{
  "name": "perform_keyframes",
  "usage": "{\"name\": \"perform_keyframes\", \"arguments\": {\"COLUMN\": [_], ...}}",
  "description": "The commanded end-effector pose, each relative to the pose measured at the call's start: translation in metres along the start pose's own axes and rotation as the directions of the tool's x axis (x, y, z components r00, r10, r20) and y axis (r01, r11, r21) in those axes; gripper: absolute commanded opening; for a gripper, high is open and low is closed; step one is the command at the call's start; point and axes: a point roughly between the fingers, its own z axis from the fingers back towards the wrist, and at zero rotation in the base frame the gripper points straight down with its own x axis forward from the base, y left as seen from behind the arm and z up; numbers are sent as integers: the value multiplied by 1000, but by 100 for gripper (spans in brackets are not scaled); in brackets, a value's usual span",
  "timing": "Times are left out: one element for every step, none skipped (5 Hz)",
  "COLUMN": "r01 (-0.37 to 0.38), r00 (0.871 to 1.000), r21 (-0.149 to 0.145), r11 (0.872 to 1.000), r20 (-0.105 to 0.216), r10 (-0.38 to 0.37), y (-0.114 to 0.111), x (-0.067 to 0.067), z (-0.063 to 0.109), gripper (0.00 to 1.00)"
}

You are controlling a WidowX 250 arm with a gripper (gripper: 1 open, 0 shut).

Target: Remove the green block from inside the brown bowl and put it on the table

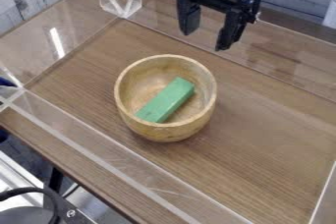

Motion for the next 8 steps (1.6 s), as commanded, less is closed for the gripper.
{"name": "perform_keyframes", "arguments": {"r01": [34,74,77,79,58,35,12,1], "r00": [999,997,997,993,998,999,1000,1000], "r21": [21,47,62,75,100,118,77,35], "r11": [999,996,995,994,993,992,997,999], "r20": [12,30,-31,-92,-43,22,1,-13], "r10": [-34,-76,-75,-72,-54,-38,-13,-1], "y": [3,9,18,27,33,38,46,47], "x": [-5,-14,-19,-26,-31,-35,-39,-40], "z": [0,-1,-11,-22,-36,-51,-57,-58], "gripper": [100,100,100,100,100,100,100,100]}}
